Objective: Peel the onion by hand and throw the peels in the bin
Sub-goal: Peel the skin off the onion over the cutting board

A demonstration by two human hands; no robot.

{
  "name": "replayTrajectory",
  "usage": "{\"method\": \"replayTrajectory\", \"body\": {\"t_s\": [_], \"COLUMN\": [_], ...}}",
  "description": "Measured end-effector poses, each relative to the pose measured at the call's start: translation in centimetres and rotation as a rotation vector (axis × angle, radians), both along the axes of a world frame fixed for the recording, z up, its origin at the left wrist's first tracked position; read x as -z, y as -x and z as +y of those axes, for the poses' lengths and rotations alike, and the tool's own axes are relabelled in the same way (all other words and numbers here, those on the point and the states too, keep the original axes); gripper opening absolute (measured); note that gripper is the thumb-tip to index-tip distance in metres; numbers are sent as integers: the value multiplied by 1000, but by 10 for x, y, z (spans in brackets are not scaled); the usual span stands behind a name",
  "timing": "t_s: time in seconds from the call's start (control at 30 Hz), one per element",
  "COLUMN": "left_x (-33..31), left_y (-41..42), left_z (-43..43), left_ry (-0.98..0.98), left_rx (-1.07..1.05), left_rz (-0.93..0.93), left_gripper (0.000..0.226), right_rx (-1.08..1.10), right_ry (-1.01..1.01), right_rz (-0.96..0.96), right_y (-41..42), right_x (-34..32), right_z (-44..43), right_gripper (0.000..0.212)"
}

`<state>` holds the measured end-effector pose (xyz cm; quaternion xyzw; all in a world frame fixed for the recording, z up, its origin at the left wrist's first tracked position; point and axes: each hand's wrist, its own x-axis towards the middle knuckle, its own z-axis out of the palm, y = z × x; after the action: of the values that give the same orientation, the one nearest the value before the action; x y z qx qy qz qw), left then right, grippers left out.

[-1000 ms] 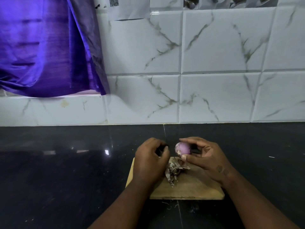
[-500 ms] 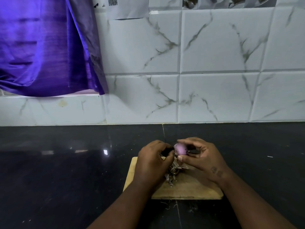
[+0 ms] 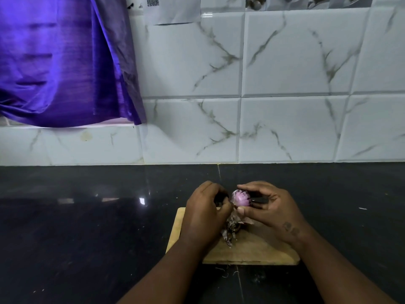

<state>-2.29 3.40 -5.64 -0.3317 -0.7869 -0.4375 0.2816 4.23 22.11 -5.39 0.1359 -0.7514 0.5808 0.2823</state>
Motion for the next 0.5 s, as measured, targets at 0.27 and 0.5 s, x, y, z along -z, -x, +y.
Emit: {"method": "replayTrajectory", "body": {"t_s": [0.27, 0.5], "left_x": [-1, 0], "left_y": [0, -1], "left_z": [-1, -1], "left_ry": [-92, -132], "left_rx": [125, 131], "left_rz": [-28, -78], "left_gripper": [10, 14], "right_rx": [12, 22], "right_ry": [84, 72], "right_rz": [-3, -3], "right_y": [3, 4], "right_x": [-2, 0], "right_z": [3, -1], "right_gripper": [48, 50]}}
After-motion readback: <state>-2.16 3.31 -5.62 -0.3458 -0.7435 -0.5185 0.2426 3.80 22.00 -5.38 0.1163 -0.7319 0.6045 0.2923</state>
